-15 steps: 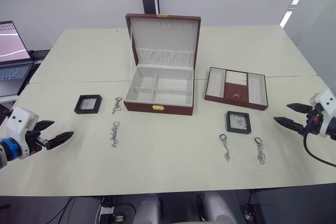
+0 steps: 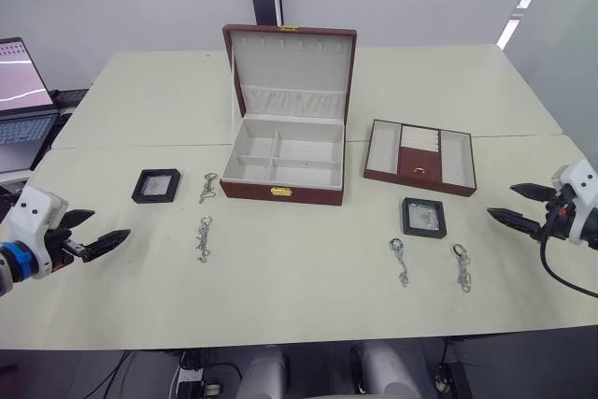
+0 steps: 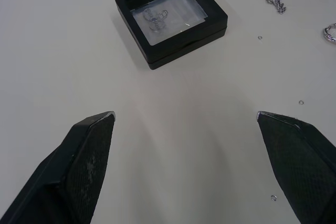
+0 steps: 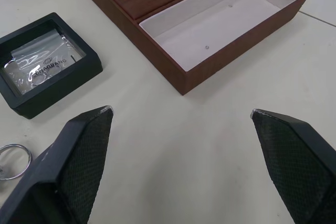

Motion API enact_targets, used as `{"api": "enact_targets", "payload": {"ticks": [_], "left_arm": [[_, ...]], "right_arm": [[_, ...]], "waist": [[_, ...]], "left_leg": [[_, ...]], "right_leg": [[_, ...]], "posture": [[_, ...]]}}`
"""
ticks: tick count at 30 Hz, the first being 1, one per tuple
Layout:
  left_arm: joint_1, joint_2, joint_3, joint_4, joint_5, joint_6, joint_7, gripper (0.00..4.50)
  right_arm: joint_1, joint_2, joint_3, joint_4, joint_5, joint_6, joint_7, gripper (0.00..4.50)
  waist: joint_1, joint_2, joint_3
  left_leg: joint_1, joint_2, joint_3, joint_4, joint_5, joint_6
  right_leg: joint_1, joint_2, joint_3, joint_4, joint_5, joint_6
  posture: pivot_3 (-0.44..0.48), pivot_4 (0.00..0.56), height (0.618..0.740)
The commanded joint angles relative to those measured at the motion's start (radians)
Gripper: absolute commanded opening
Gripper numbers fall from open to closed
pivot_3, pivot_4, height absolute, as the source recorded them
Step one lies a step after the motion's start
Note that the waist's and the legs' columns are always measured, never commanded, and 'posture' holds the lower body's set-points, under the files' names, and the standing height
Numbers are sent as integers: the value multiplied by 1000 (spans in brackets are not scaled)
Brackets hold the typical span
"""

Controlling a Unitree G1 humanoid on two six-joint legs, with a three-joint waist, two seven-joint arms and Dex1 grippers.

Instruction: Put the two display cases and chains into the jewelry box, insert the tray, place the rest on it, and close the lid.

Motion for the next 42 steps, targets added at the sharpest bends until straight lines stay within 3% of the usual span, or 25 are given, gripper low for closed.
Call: {"api": "enact_targets", "payload": {"ticks": [1, 19, 24, 29, 30, 33, 37, 42], "left_arm": [[1, 6, 33, -2, -3, -8, 1, 4500], [-31, -19, 43, -4, -8, -23, 46, 4500], [-90, -69, 36, -65, -38, 27, 93, 4500], [-204, -154, -45, -198, -31, 101, 168, 4500], [-234, -171, -67, -206, -21, 103, 177, 4311], [-331, -217, -131, -182, 19, 94, 206, 3584], [-442, -260, -192, -100, 73, 65, 232, 2319], [-537, -289, -218, 49, 137, -9, 281, 797]], "right_arm": [[-9, -11, -16, -3, -3, -17, 5, 4473], [-20, 12, -52, -17, 24, 2, -17, 4473], [-30, 66, -119, -174, 141, 144, -84, 4473], [-68, 172, -89, -364, 191, 238, -210, 4473], [-85, 193, -72, -386, 182, 241, -235, 4494], [-134, 245, -6, -418, 142, 251, -289, 3867], [-205, 315, 123, -423, 55, 256, -366, 2510], [-326, 424, 247, -319, -67, 245, -468, 1290]], "waist": [[0, 0, 0], [0, 0, 0], [0, 0, 0], [2, 0, 0], [3, 0, 0], [4, 0, 0], [-1, -1, 0], [-12, -1, 0]], "left_leg": [[0, 0, 0, 0, 0, 0], [0, 0, 0, 0, 0, 0], [0, 0, 0, 1, 0, 0], [-1, 0, -1, 2, 0, 0], [-1, 0, -1, 2, 0, 0], [-1, -1, -1, 2, 0, 0], [-2, -1, -1, 2, 0, 0], [-2, -1, -1, 2, 0, -1]], "right_leg": [[0, 0, 0, 0, 0, 0], [0, 0, 0, 0, 0, 0], [0, 0, 0, 1, 0, 0], [0, 0, -1, 1, 0, 0], [1, 0, -1, 1, 0, 0], [0, -1, 0, 1, 1, 1], [-1, 0, -1, 1, 1, 1], [-2, 0, 0, 2, 1, 1]], "posture": [[0, 150, 740], [0, 150, 740], [0, 150, 740], [0, 150, 740], [0, 150, 740], [0, 150, 740], [0, 150, 740], [0, 150, 740]]}}
